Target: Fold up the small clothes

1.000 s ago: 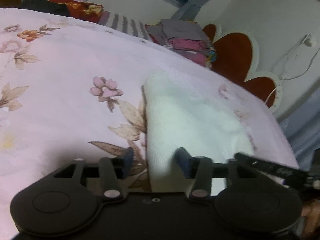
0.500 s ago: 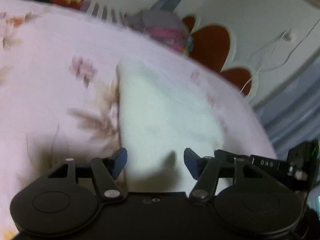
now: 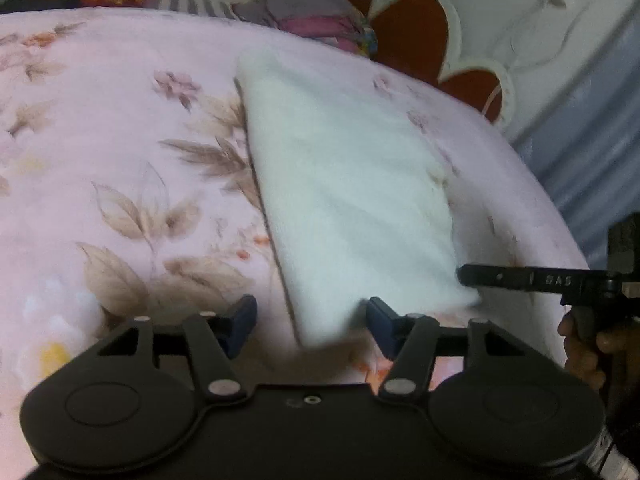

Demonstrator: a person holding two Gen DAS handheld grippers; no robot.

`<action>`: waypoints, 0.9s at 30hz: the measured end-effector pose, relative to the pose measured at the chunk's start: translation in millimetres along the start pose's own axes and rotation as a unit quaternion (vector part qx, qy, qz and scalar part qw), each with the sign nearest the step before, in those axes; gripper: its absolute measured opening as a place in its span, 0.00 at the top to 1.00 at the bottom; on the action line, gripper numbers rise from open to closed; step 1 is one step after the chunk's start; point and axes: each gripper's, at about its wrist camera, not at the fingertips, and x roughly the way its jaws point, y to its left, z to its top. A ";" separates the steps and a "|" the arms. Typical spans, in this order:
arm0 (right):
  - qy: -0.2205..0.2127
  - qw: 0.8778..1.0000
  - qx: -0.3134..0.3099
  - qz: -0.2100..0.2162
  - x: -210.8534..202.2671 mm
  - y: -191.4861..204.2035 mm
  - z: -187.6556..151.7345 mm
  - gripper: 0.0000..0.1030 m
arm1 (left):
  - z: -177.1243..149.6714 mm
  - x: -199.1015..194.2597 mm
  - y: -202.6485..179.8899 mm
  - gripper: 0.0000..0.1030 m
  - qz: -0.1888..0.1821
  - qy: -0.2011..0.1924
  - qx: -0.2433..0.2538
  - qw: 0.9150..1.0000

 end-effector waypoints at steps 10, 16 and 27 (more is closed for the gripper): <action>-0.063 0.996 -0.057 -0.041 54.5 17.5 88.2 0.86 | 97.1 53.4 17.4 0.33 0.008 -0.043 -0.020 0.999; -0.090 0.991 -0.028 -0.097 48.8 0.9 98.1 0.85 | 89.2 49.9 37.7 0.31 0.025 -0.013 -0.021 0.999; -0.064 0.996 0.058 0.024 33.9 -40.2 83.2 0.21 | 88.7 50.7 24.5 0.10 -0.003 -0.021 -0.044 0.999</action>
